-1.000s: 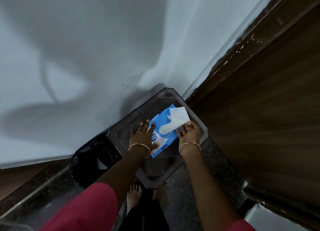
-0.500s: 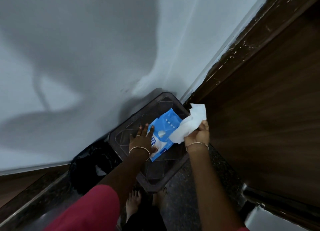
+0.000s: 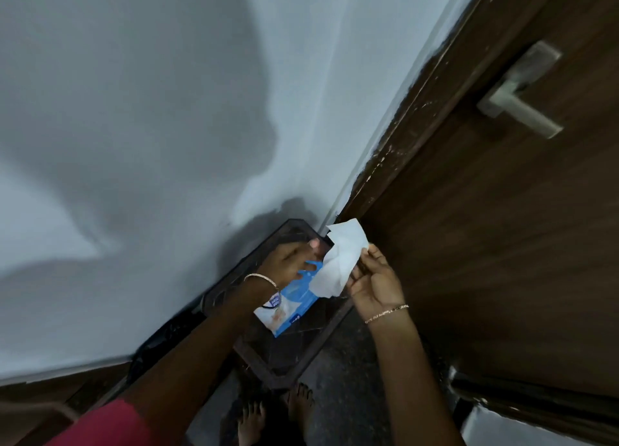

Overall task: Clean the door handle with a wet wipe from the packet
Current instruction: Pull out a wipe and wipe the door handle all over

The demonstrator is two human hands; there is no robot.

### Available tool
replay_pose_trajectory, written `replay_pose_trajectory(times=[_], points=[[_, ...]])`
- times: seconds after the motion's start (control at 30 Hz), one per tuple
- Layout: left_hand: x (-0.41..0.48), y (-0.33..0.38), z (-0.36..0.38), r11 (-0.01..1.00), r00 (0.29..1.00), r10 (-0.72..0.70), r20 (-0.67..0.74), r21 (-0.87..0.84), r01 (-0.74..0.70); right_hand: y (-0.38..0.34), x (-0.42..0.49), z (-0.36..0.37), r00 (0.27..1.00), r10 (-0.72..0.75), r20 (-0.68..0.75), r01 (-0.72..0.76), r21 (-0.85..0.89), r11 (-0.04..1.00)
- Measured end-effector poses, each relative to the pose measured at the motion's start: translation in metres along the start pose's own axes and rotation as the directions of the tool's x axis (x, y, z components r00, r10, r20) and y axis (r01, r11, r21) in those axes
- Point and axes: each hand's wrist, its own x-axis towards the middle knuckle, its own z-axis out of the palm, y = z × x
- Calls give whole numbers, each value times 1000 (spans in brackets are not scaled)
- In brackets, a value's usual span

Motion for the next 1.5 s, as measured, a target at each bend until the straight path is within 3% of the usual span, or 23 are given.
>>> replay_pose_trajectory(times=[0.07, 0.13, 0.33, 0.43, 0.57, 0.77, 0.83, 1.07, 1.2, 1.3, 1.4, 1.5], points=[[-17, 43, 2, 998, 993, 37, 109, -51, -32, -18, -22, 16, 997, -75, -10, 75, 2, 997], [-35, 80, 8, 990, 982, 135, 134, -47, -130, -39, -46, 35, 982, -187, 20, 187, 5, 982], [-73, 178, 30, 931, 934, 358, 17, -82, -356, -97, -116, 83, 875, -479, 73, 483, -61, 873], [-92, 226, 43, 872, 872, 490, -13, -1, -490, -123, -153, 90, 843, -505, 186, 531, -145, 835], [-108, 273, 65, 767, 776, 626, 83, 116, -631, -149, -188, 92, 801, -529, 281, 587, -189, 787], [-100, 313, 97, 772, 775, 615, 147, 89, -630, -195, -194, 77, 713, -656, 247, 701, -246, 669], [-88, 320, 107, 799, 799, 585, 140, 69, -597, -214, -185, 71, 731, -649, 212, 681, -274, 679], [-27, 320, 136, 922, 922, 386, 21, -25, -386, -265, -125, 48, 919, -389, 70, 395, -129, 910], [3, 316, 142, 960, 952, 279, 122, -14, -279, -285, -98, 34, 969, -172, 179, 160, 80, 984], [16, 314, 148, 970, 943, 239, 231, -12, -243, -289, -87, 28, 933, -35, 359, 9, 75, 997], [28, 313, 151, 979, 948, 201, 245, -4, -206, -286, -73, 25, 907, 39, 419, -34, -19, 999], [41, 311, 151, 980, 974, 195, 118, -71, -187, -294, -53, 15, 951, -110, 289, 162, -165, 973]])
